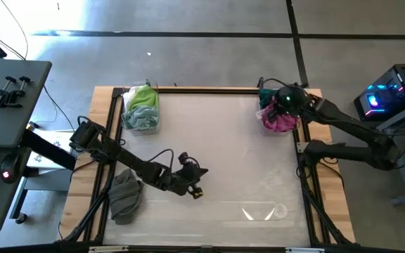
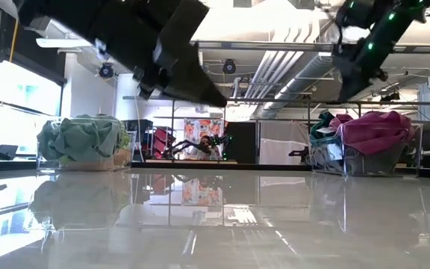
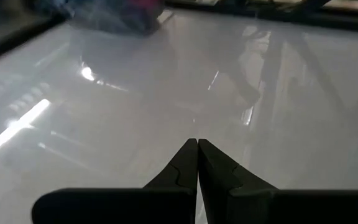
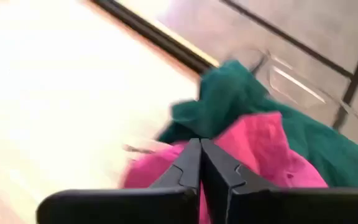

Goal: Sort towels by color in basket
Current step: Put the pink towel into the right transparent bin

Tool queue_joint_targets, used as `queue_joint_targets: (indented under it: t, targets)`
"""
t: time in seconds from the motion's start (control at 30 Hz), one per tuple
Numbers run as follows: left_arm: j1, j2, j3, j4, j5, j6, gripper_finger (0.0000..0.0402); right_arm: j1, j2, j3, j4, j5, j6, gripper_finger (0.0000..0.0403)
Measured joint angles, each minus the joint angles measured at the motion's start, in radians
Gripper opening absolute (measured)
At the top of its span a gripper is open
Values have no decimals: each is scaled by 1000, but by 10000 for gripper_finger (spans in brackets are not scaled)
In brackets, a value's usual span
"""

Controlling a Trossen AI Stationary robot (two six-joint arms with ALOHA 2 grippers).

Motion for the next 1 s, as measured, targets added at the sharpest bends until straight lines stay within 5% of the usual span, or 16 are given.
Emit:
queue_joint_targets:
  t: [0.2,0.33,0.83,1.0]
  targets:
    - [-4,0,61,1,0,99,0,102,-25,-1,-59,136,100,0]
    - [-10,0,84,-3,6,125,0,119,-19,-69,-4,132,134,0]
    - [-23,0,88,2,9,125,0,-17,163,-203,125,157,182,0]
    - [-24,-21,88,8,9,107,0,14,113,-158,125,206,178,0]
